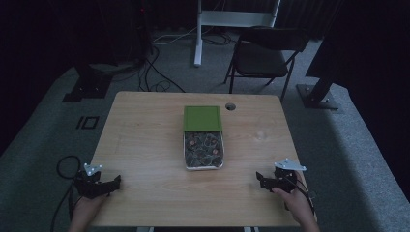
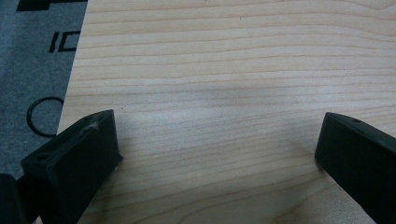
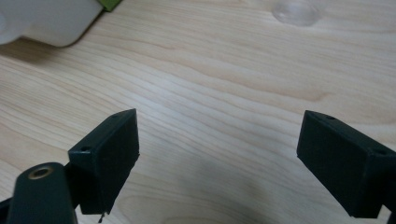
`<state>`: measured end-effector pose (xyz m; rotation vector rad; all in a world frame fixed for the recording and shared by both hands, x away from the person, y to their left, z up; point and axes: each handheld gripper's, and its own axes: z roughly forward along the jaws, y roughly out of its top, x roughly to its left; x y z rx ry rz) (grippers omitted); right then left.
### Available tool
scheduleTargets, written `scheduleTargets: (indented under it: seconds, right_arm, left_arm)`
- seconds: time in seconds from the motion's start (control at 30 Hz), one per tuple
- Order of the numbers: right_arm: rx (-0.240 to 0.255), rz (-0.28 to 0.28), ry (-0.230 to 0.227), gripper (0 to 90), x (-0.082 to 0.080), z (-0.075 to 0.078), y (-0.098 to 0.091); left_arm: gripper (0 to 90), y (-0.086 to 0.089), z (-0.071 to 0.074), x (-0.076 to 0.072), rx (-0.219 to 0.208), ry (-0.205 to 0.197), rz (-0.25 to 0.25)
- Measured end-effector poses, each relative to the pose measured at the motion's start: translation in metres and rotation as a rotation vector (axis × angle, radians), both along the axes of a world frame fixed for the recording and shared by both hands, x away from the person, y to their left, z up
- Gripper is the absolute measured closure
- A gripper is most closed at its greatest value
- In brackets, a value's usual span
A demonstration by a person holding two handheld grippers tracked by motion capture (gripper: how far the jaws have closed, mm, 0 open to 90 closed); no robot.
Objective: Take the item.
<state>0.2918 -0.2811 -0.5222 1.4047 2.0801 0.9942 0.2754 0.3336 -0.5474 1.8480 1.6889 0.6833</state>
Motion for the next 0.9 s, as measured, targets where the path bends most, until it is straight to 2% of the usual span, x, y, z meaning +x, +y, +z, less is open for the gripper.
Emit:
scheduleTargets:
  seconds: [0.77, 0.9]
  right_arm:
    - [-0.008, 0.082, -0.043, 13.0, 0.009, 0.026, 0.031]
    - [-0.007, 0.097, -0.061, 13.1, 0.014, 0.035, 0.038]
  left_arm:
    - [0.2, 0.0, 0.0, 0.0, -0.001, -0.001, 0.001]
    - [0.2, 0.0, 0.0, 0.0, -0.001, -0.001, 0.001]
